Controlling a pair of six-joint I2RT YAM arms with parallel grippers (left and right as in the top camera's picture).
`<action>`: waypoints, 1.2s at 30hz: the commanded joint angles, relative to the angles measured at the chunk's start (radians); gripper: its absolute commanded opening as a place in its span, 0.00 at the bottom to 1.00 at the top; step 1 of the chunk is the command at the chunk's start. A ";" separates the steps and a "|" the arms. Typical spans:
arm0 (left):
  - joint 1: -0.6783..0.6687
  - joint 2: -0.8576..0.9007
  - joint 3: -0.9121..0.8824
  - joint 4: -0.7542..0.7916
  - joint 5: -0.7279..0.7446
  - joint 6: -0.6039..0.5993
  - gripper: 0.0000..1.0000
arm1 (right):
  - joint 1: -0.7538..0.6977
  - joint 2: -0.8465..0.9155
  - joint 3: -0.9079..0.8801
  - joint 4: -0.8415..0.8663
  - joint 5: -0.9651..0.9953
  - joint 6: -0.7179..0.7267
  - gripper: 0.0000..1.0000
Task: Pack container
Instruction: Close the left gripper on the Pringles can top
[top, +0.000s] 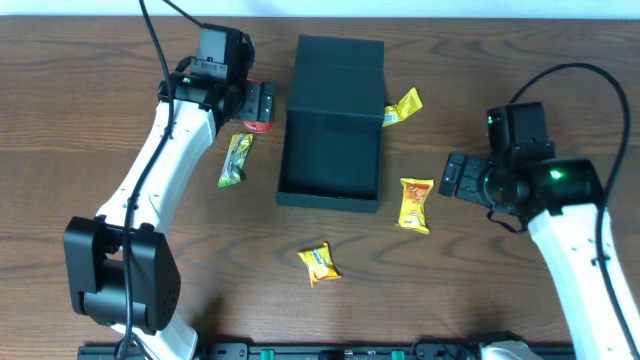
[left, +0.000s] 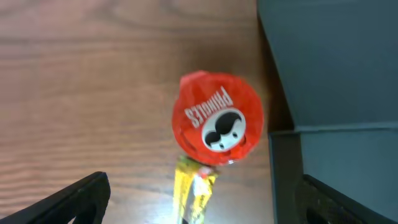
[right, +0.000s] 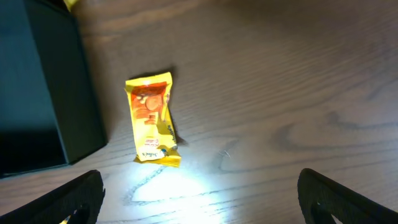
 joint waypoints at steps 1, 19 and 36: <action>0.000 0.035 0.048 0.018 -0.043 0.070 0.95 | 0.013 0.015 0.016 0.005 0.018 0.016 0.99; 0.000 0.268 0.255 -0.123 0.011 0.061 0.95 | 0.013 0.016 0.016 0.039 0.017 0.015 0.99; 0.000 0.315 0.256 -0.089 0.063 -0.009 0.89 | 0.013 0.016 0.016 0.035 0.018 0.015 0.99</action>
